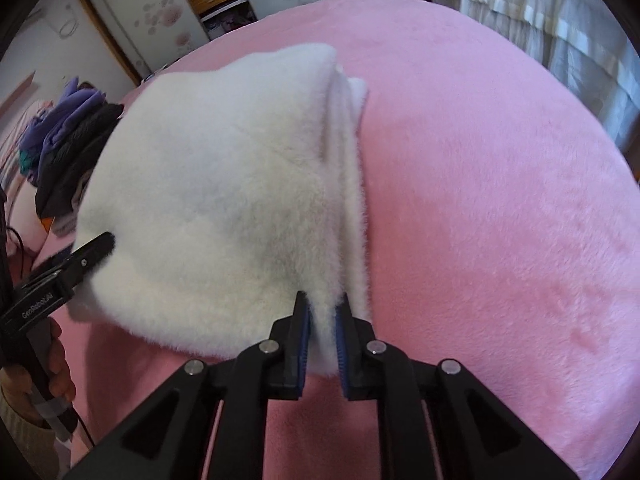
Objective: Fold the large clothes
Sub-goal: 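Lay the folded half down and open both tools, then press the folded cream bundle flat with both open tools, then grasp the cream bundle edges with both tools and lift it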
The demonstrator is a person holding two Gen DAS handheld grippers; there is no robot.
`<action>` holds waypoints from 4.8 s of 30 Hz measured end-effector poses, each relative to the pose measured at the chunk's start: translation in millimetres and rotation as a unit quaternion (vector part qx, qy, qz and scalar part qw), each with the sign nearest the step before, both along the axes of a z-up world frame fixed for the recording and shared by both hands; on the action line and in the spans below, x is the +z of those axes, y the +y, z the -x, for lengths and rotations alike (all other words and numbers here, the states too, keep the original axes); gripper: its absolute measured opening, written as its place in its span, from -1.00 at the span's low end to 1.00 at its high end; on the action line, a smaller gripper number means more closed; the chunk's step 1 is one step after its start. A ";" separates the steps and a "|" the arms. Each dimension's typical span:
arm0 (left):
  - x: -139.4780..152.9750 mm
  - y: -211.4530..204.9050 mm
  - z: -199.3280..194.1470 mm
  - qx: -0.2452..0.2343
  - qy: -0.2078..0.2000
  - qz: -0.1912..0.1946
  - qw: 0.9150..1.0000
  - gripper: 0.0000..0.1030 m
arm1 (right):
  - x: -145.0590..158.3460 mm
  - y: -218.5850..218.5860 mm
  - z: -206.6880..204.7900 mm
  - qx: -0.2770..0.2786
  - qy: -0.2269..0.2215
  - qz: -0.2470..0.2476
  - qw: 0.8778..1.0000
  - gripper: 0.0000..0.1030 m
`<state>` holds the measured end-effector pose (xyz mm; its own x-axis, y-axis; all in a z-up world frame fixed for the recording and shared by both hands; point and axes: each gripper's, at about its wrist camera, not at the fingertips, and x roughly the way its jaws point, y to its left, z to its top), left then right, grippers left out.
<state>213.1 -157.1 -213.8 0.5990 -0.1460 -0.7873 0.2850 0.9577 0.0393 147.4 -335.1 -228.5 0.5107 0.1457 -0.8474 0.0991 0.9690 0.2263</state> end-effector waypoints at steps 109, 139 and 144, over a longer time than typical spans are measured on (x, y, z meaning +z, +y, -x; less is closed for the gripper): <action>0.8 25.1 -88.2 0.011 0.215 0.214 0.953 0.99 | 53.4 -43.2 -83.2 0.048 0.031 -0.117 0.992 0.82; -103.4 7.4 -122.9 -0.046 0.340 0.335 0.877 0.99 | -54.5 -19.6 -147.1 0.106 0.112 -0.281 0.947 1.00; -98.7 -5.0 -120.7 -0.065 0.333 0.301 0.891 0.99 | -46.9 -13.0 -145.7 0.111 0.090 -0.251 0.957 0.80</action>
<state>333.9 -162.2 -312.4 -0.0241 -0.6963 -0.7174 0.1641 0.7051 -0.6899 293.1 -348.1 -275.4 0.2721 0.6458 -0.7133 -0.0147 0.7440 0.6680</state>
